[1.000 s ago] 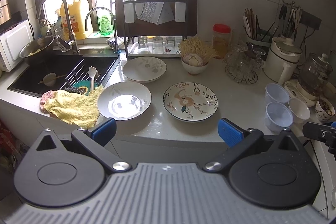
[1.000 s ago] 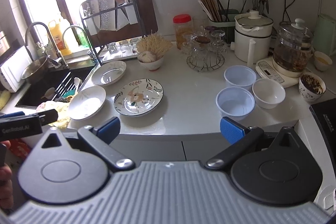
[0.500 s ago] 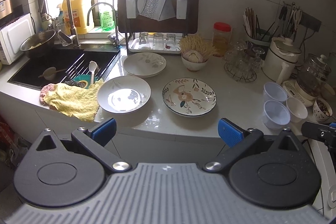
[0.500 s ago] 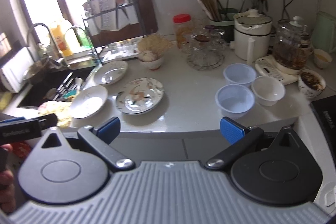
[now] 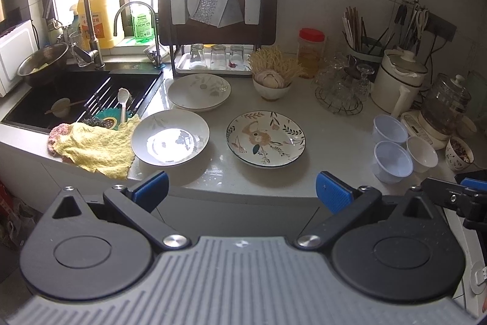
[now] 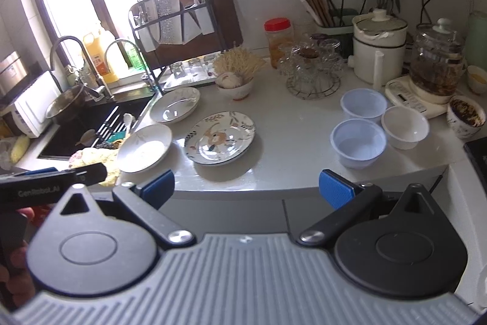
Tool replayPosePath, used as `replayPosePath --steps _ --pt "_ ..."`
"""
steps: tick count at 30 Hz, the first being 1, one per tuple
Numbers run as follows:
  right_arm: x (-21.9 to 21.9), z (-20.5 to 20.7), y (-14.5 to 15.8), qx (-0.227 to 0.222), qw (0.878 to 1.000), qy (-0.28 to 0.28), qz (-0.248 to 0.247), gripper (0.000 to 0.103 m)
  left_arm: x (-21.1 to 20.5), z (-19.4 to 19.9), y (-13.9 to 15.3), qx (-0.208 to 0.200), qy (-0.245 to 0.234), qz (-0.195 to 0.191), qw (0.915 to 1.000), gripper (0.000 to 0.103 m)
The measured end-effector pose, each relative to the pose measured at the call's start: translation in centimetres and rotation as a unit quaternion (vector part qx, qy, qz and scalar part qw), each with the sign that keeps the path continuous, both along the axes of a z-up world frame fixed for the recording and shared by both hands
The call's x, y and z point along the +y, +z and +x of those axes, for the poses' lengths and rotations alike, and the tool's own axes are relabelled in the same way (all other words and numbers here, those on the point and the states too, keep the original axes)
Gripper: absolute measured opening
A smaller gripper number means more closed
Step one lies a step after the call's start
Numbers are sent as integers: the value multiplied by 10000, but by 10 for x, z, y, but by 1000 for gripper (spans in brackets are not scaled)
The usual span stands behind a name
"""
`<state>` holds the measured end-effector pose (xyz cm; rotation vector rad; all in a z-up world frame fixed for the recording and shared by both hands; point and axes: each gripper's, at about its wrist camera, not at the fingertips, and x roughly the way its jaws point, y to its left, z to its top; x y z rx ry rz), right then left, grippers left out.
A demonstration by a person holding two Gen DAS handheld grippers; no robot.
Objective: Organize plates and bowls
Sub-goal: 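Move both grippers toward the rim of the white leaf-pattern plate near the sink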
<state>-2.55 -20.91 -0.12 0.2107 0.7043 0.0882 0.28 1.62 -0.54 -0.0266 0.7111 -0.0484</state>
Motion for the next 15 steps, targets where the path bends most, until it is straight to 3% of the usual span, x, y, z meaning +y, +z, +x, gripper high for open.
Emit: replayPosePath --steps 7,15 --pt "19 16 -2 13 10000 24 5 103 16 21 -4 143 -122 -12 9998 103" --pt "58 53 -4 41 9999 -76 68 103 66 68 -12 299 -141 -132 9994 103"
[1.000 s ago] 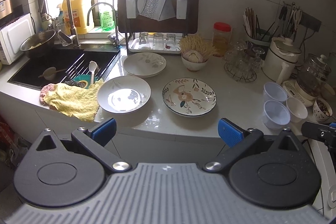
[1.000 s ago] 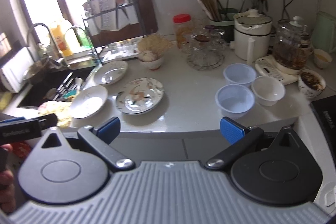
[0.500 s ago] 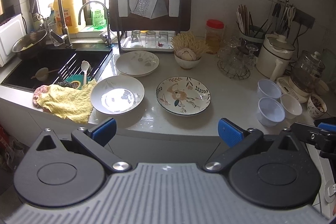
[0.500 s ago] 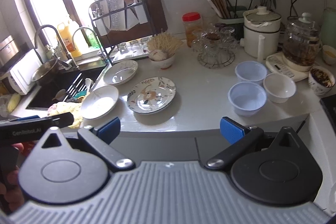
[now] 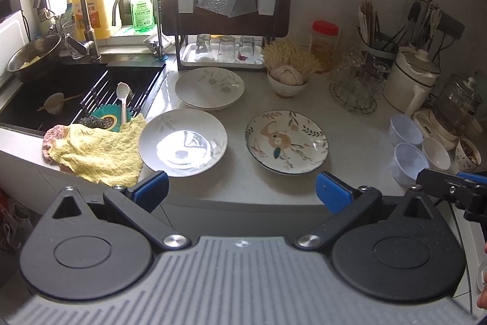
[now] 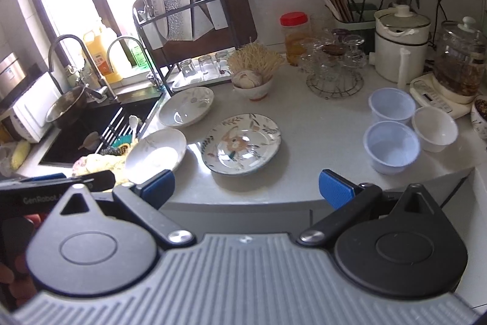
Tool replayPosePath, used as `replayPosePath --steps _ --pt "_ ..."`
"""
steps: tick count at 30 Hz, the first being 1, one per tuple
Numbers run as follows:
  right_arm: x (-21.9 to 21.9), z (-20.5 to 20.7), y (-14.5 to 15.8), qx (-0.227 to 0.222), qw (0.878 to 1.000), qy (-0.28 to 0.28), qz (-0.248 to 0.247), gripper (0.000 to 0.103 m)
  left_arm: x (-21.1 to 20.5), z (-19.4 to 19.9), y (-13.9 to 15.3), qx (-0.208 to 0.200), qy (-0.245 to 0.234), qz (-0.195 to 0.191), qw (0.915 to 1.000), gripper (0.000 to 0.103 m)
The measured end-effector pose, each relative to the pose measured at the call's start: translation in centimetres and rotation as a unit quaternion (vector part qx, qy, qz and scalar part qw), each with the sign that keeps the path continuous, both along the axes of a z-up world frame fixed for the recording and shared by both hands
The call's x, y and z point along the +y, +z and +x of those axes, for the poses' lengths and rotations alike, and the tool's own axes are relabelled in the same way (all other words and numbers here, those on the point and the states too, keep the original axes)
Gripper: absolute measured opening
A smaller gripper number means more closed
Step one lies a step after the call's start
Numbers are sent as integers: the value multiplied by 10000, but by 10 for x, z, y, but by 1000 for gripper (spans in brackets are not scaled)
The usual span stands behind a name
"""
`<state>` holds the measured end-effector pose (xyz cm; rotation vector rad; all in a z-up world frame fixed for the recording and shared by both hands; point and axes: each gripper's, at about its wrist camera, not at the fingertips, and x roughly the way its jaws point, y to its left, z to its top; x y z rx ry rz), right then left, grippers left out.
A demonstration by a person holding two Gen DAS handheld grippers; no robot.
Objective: Organize plates and bowls
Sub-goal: 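Move both grippers toward the rim of the white leaf-pattern plate near the sink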
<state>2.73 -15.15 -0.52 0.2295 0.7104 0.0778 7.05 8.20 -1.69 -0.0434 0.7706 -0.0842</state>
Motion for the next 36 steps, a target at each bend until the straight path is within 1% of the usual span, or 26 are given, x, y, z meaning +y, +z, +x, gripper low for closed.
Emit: replayPosePath --steps 7,12,16,18,19,21,23,25,30,32,36 --pt "41 34 -5 27 10000 -79 16 103 49 51 -1 111 -182 -243 9995 103" --pt "66 61 -14 151 9995 -232 155 103 77 87 -6 84 -323 -137 9993 103" --pt "81 79 -22 128 9992 -219 323 103 94 112 -16 77 -471 -88 9988 103" --pt "86 92 -30 172 9978 -278 585 103 102 126 -23 181 -644 -176 9976 103" --pt "90 99 -33 225 9972 -317 637 103 106 135 -26 236 -755 -242 9966 103" --pt "97 111 -35 176 9966 -439 672 103 113 153 -29 267 -881 -179 9956 103" --pt "105 122 -36 81 9963 -527 669 103 121 167 -31 180 -1012 -66 9947 103" --pt "114 134 -40 136 9954 -563 760 103 128 181 -34 186 -1144 -25 9933 103" --pt "134 159 -61 250 9918 -781 979 103 141 201 -41 149 -1428 75 9896 103" --pt "140 167 -70 258 9904 -930 991 103 148 210 -49 235 -1480 53 9887 103" --pt "152 181 -91 499 9867 -1087 1098 103 168 231 -68 435 -1482 49 9880 103"
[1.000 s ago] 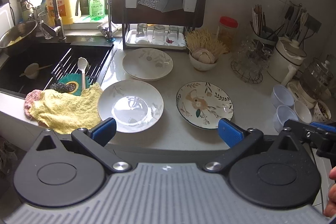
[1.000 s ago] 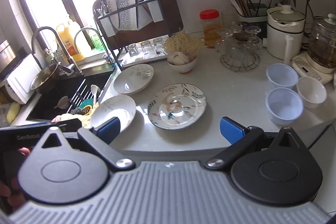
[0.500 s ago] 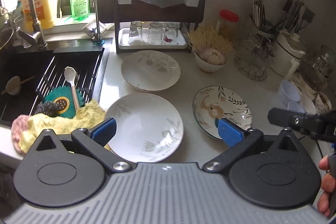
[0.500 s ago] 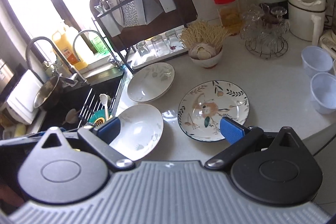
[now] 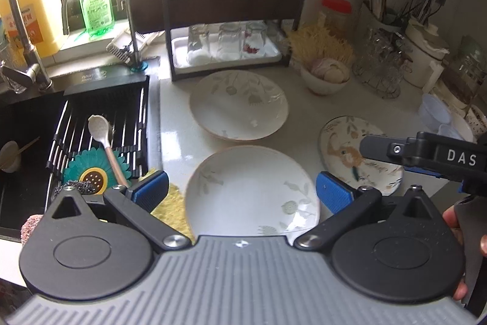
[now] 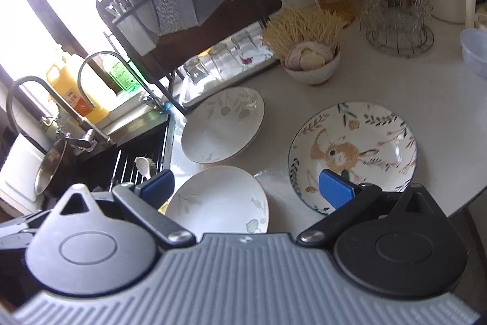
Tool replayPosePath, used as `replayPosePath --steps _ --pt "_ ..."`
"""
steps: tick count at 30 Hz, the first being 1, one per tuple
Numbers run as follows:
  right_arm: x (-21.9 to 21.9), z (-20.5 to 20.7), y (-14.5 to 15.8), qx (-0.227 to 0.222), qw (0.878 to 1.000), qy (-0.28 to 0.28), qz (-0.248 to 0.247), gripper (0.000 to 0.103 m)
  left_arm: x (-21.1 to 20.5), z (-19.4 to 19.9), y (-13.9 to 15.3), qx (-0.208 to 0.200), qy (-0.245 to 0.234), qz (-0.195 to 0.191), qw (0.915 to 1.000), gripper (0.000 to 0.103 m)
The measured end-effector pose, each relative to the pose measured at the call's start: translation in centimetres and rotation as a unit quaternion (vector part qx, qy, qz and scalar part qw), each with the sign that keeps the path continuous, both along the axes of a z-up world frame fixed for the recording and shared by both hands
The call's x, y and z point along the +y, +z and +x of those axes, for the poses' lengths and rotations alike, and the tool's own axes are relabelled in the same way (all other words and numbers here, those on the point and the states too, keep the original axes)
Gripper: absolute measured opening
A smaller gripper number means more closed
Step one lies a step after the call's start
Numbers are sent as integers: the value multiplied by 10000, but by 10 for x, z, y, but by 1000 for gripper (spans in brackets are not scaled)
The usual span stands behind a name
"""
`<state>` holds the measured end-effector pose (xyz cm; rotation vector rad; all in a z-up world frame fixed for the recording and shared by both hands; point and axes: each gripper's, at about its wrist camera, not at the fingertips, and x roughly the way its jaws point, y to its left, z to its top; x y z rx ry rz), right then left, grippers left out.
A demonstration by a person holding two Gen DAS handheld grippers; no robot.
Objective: Organize plates and bowls
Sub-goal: 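Move both grippers toward the rim of the white leaf-pattern plate near the sink, then close the left gripper on the plate rim while the right gripper closes beside it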
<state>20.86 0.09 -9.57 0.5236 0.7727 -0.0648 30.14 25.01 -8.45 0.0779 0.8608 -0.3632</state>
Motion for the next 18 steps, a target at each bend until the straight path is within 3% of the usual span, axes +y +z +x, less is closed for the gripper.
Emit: replayPosePath --steps 4,7,16,18 --pt "11 13 -21 354 9990 -68 254 103 25 23 -21 250 50 -141 9996 103" --pt "19 22 -33 527 9984 -130 185 102 40 41 -39 409 65 -289 9987 103" --pt "25 39 -78 1336 9899 -220 412 62 49 82 -96 965 -56 -710 9928 103" --pt "27 43 -84 1500 9879 -278 294 43 46 88 -104 1038 -205 -724 9918 101"
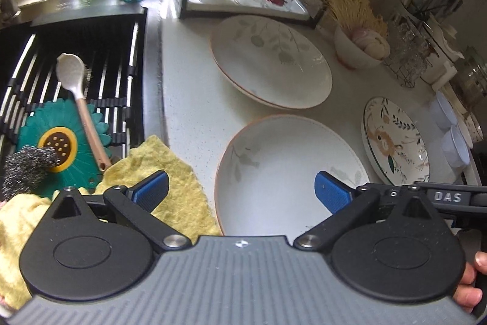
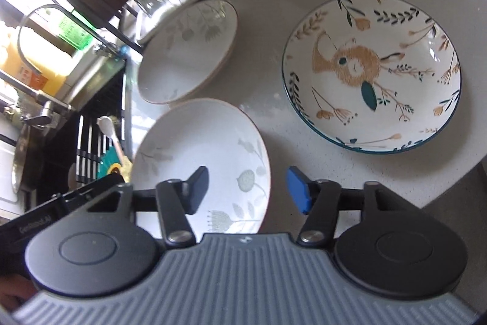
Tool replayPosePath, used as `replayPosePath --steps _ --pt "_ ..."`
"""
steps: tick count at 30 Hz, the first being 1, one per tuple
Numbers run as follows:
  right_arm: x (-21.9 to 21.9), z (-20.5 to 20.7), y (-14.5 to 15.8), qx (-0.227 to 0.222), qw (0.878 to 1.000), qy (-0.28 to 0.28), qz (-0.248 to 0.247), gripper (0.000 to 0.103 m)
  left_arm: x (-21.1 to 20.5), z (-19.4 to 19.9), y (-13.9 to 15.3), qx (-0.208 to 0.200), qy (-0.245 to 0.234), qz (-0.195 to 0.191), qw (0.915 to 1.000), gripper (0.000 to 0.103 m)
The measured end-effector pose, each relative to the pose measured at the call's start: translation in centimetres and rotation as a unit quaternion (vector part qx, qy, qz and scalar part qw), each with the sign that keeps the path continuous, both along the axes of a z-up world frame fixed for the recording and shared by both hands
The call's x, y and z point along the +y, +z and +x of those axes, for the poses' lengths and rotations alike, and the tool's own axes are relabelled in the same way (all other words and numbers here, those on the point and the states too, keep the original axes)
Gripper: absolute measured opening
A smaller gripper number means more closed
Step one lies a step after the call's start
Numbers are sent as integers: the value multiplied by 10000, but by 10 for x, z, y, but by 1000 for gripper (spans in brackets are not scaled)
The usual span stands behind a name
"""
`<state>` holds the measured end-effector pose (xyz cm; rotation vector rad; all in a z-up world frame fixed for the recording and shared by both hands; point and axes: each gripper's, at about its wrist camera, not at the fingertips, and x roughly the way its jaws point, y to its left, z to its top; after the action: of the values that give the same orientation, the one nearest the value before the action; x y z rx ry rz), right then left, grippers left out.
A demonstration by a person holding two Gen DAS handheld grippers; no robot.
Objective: Organize plates and bowls
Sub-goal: 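Close the left gripper on the plate rim while the right gripper closes beside it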
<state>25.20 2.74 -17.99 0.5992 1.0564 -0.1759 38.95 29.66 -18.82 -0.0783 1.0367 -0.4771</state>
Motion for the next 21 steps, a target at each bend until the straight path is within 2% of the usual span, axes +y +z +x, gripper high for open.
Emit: replayPosePath --steps 2,5,8,10,14,16,19,21 --pt "2 4 -4 143 9999 -41 -57 34 -3 5 -5 6 -108 70 9999 92" --pt "5 11 -10 247 9996 -27 -122 33 -4 13 -13 138 -174 5 9998 80" --pt "5 16 -17 406 9991 -41 -96 21 -4 21 -23 289 -132 -15 9995 64" --pt "7 18 -19 449 9989 -28 -144 17 -3 25 -28 403 -100 -63 9991 53" --pt "7 17 -19 406 9990 -55 -149 17 -6 29 -31 413 -114 -61 9991 48" --pt "7 18 -18 399 9990 -63 -165 17 -7 32 -34 490 -109 -77 9987 40" --pt "8 18 -18 366 9991 -62 -192 17 -10 34 -36 491 -163 -75 9986 32" --pt "8 18 -18 352 9992 -50 -208 17 -12 35 -38 474 -174 -15 9987 31"
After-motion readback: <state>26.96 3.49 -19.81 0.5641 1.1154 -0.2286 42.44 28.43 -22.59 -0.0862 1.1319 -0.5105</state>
